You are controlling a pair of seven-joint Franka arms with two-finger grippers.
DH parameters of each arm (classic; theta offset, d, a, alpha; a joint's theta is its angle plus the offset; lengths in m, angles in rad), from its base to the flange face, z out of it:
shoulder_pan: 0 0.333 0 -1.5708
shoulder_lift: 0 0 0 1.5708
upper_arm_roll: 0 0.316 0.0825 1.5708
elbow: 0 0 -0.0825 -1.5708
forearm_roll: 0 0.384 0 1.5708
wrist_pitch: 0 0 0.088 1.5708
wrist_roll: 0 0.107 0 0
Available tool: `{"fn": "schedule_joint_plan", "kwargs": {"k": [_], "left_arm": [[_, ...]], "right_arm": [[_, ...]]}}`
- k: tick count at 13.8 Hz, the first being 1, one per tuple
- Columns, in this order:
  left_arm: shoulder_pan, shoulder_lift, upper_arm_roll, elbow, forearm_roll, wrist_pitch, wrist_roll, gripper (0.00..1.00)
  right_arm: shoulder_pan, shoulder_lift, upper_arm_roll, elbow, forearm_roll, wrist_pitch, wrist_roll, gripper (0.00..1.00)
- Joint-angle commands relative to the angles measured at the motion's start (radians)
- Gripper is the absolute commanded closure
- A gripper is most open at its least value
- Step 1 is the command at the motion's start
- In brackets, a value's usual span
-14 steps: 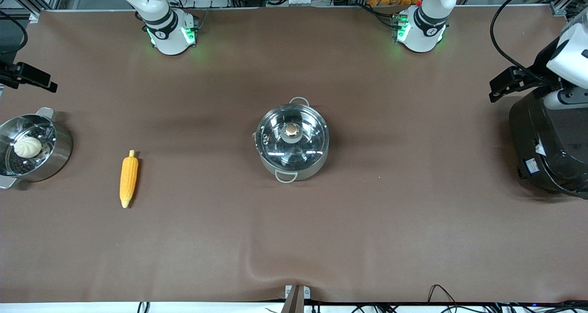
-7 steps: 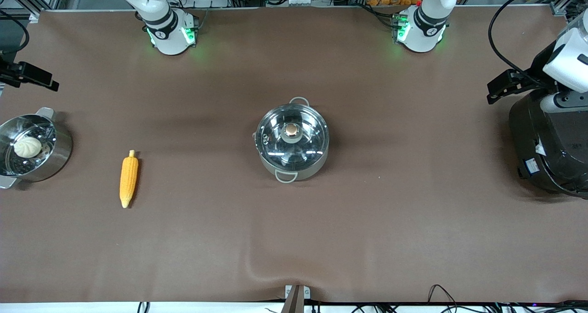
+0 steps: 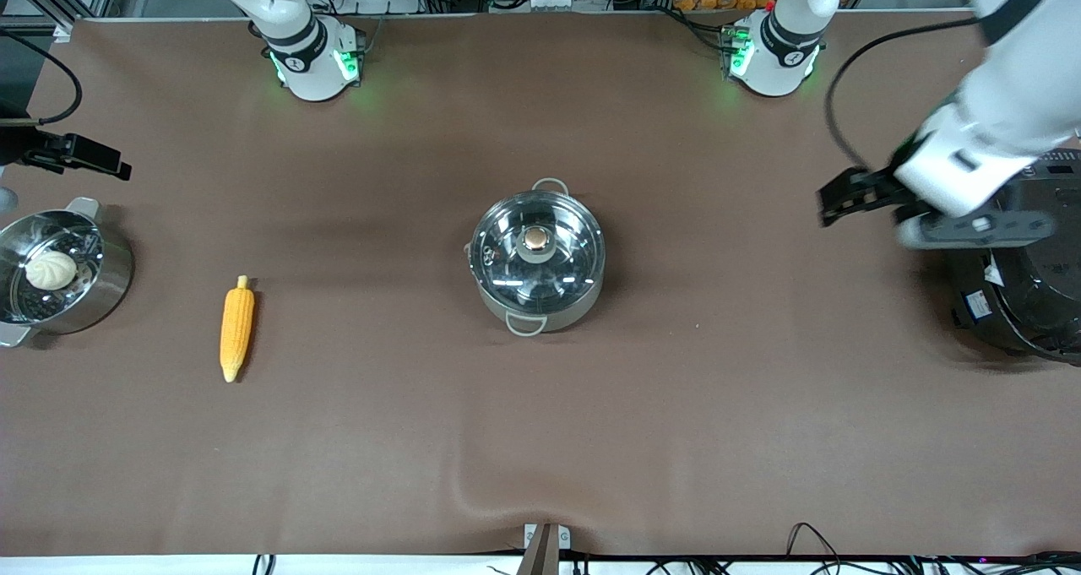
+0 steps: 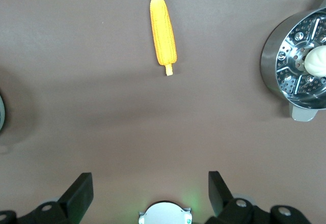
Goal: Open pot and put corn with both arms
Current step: 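Reach the left gripper to the lid knob while the right gripper reaches the corn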
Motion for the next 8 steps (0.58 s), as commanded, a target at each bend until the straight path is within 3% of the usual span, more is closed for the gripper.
{"fn": "schedule_joint_plan", "kwargs": {"k": [1, 4, 8], "left_arm": [[-0.1, 0.081, 0.002, 0.078, -0.006, 0.028, -0.187, 0.0], [-0.263, 0.239, 0.014, 0.188, -0.006, 0.126, -0.517, 0.0], [-0.407, 0.343, 0.023, 0.19, 0.033, 0.229, -0.754, 0.0]], "right_arm": [[0.0, -0.011, 0.002, -0.061, 0.014, 0.06, 0.001, 0.0], [0.0, -0.004, 0.002, -0.168, 0.014, 0.186, -0.015, 0.0], [0.0, 0.125, 0.002, -0.268, 0.014, 0.39, -0.065, 0.0]]}}
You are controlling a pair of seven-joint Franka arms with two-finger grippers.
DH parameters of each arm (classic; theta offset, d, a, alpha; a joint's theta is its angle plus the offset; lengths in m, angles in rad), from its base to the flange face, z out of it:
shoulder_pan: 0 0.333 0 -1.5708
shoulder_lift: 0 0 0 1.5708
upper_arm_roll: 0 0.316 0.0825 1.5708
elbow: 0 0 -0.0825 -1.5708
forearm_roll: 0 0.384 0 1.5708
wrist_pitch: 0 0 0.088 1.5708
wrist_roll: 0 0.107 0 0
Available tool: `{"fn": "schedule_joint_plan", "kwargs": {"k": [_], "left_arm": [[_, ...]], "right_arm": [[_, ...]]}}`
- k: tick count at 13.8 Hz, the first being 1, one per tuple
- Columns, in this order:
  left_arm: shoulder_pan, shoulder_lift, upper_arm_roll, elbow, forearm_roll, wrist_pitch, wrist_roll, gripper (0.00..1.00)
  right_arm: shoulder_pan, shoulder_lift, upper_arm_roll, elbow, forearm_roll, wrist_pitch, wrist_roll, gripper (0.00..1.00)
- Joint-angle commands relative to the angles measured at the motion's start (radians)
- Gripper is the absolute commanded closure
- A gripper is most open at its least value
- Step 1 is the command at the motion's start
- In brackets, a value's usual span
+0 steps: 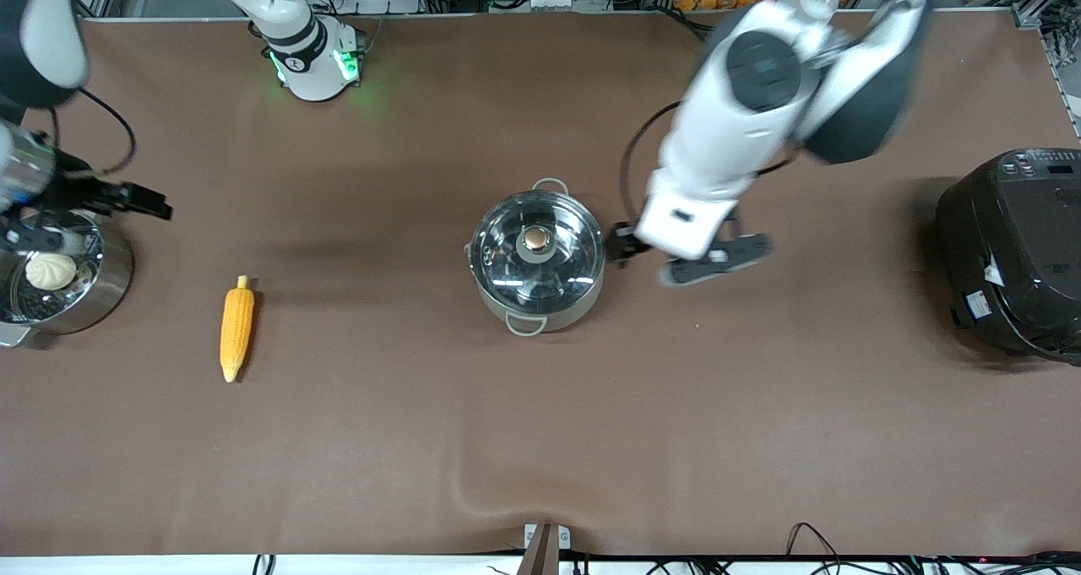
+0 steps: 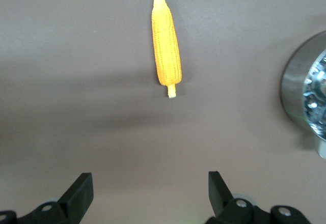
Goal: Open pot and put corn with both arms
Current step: 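Reach the left gripper to the lid knob while the right gripper reaches the corn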
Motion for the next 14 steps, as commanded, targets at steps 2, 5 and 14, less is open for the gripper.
{"fn": "schedule_joint_plan", "kwargs": {"k": [2, 5, 14], "left_arm": [[-0.108, 0.116, 0.017, 0.074, 0.021, 0.089, -0.238, 0.0], [-0.223, 0.167, 0.094, 0.091, 0.021, 0.09, -0.339, 0.0], [-0.315, 0.255, 0.123, 0.08, 0.021, 0.08, -0.382, 0.0]], "right_arm": [[-0.001, 0.187, 0.001, -0.02, 0.012, 0.176, -0.02, 0.0], [0.019, 0.325, 0.003, -0.016, 0.012, 0.319, -0.031, 0.0], [0.037, 0.451, 0.001, -0.006, 0.012, 0.431, -0.029, 0.0]]}}
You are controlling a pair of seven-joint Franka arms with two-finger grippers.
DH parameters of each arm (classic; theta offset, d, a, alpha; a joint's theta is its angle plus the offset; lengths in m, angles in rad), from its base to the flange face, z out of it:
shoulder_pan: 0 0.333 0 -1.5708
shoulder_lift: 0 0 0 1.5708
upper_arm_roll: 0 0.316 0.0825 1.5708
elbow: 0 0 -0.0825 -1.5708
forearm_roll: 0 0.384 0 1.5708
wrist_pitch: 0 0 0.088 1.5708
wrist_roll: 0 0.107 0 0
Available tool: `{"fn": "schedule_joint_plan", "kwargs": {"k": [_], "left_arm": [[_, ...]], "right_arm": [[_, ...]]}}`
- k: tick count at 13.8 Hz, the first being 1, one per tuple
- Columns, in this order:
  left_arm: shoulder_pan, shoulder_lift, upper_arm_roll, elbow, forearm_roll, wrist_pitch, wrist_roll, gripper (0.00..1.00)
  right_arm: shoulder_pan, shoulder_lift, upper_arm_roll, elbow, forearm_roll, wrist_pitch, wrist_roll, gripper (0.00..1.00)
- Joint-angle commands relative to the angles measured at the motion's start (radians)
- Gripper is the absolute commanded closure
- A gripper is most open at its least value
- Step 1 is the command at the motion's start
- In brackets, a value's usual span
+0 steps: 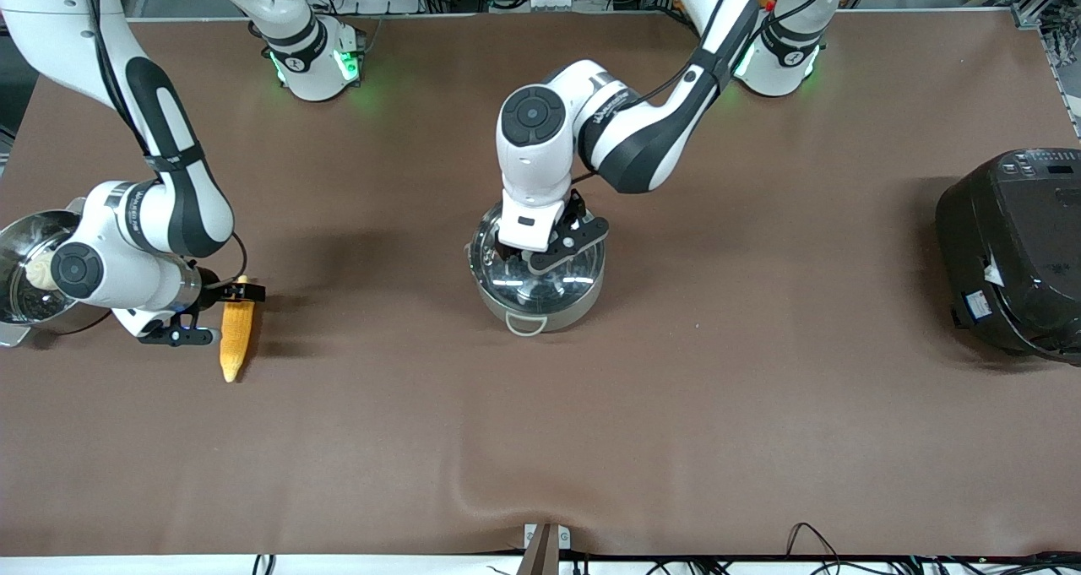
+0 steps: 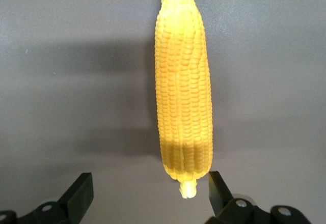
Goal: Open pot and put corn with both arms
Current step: 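Grasp the lid knob with the left gripper while the right gripper grasps the corn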
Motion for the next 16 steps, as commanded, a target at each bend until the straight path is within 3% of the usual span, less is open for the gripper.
{"fn": "schedule_joint_plan", "kwargs": {"k": [1, 3, 7, 15, 16], "left_arm": [[-0.016, 0.023, 0.007, 0.021, 0.02, -0.018, -0.015, 0.0], [-0.016, 0.022, 0.007, 0.021, 0.018, -0.019, -0.014, 0.01], [-0.021, 0.026, 0.006, 0.018, 0.012, -0.019, -0.017, 0.2], [-0.035, 0.028, 0.006, 0.012, 0.01, -0.019, -0.02, 0.34], [-0.035, 0.028, 0.006, 0.01, 0.01, -0.019, -0.02, 0.42]], "right_arm": [[0.006, 0.043, -0.003, 0.034, 0.01, 0.02, -0.011, 0.0], [0.004, 0.074, -0.003, 0.075, -0.002, 0.014, -0.036, 0.0], [-0.016, 0.147, -0.003, 0.139, -0.002, 0.019, -0.119, 0.0], [-0.034, 0.201, -0.004, 0.17, -0.005, 0.025, -0.231, 0.0], [-0.045, 0.201, -0.004, 0.17, -0.005, 0.027, -0.251, 0.0]]}}
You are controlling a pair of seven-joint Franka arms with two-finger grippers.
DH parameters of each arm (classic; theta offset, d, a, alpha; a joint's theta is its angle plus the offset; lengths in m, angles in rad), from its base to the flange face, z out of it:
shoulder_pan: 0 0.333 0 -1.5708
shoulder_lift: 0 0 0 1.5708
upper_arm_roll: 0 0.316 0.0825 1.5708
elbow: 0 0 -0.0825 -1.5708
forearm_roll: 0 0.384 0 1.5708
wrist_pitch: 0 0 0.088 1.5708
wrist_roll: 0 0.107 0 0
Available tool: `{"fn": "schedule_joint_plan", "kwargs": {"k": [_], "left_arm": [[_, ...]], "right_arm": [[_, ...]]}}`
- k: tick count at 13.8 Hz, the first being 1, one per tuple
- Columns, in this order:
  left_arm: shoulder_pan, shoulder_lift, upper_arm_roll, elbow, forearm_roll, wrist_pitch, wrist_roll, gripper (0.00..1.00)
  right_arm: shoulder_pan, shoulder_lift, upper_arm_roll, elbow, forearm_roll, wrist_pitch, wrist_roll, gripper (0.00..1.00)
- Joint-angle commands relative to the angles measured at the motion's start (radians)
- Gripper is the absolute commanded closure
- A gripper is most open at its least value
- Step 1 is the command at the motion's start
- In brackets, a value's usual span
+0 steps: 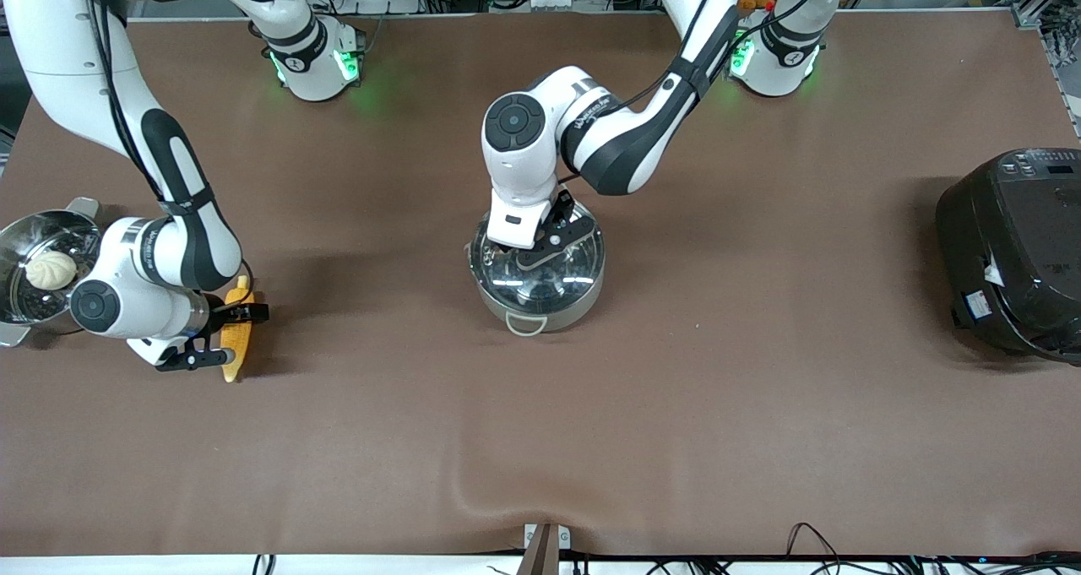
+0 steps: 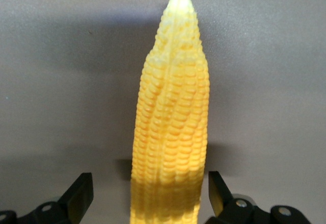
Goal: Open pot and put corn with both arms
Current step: 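Grasp the lid knob with the left gripper while the right gripper grasps the corn, then lift the lid with the left gripper while the right gripper lifts the corn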
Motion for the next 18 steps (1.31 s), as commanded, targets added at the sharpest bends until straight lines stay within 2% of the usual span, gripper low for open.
{"fn": "schedule_joint_plan", "kwargs": {"k": [1, 2, 3, 4, 5, 10, 14, 18], "left_arm": [[-0.009, 0.004, 0.007, 0.011, 0.01, -0.015, -0.018, 0.55], [-0.009, 0.004, 0.007, 0.011, 0.01, -0.015, -0.018, 0.72], [-0.009, 0.003, 0.007, 0.011, 0.01, -0.015, -0.018, 0.87], [-0.009, 0.001, 0.007, 0.011, 0.012, -0.015, -0.018, 0.98], [-0.009, -0.003, 0.008, 0.013, 0.017, -0.015, -0.018, 1.0], [-0.006, -0.052, 0.01, 0.013, 0.023, -0.046, -0.018, 1.0], [0.009, -0.195, 0.014, 0.013, 0.026, -0.162, 0.015, 1.0], [0.15, -0.341, 0.014, -0.013, 0.026, -0.291, 0.3, 1.0]], "right_arm": [[-0.03, 0.019, 0.008, 0.028, -0.002, -0.003, -0.064, 0.3], [-0.032, 0.02, 0.008, 0.028, 0.001, 0.0, -0.065, 0.82], [-0.034, 0.02, 0.008, 0.026, 0.002, 0.007, -0.065, 1.0], [-0.034, 0.02, 0.009, 0.025, 0.002, 0.006, -0.065, 1.0], [-0.034, 0.019, 0.009, 0.025, 0.002, 0.006, -0.065, 1.0], [-0.027, 0.01, 0.008, 0.022, 0.002, -0.011, -0.067, 1.0], [-0.014, -0.03, 0.009, 0.026, 0.002, -0.086, -0.065, 1.0], [0.021, -0.091, 0.012, 0.028, 0.002, -0.167, -0.05, 1.0]]}}
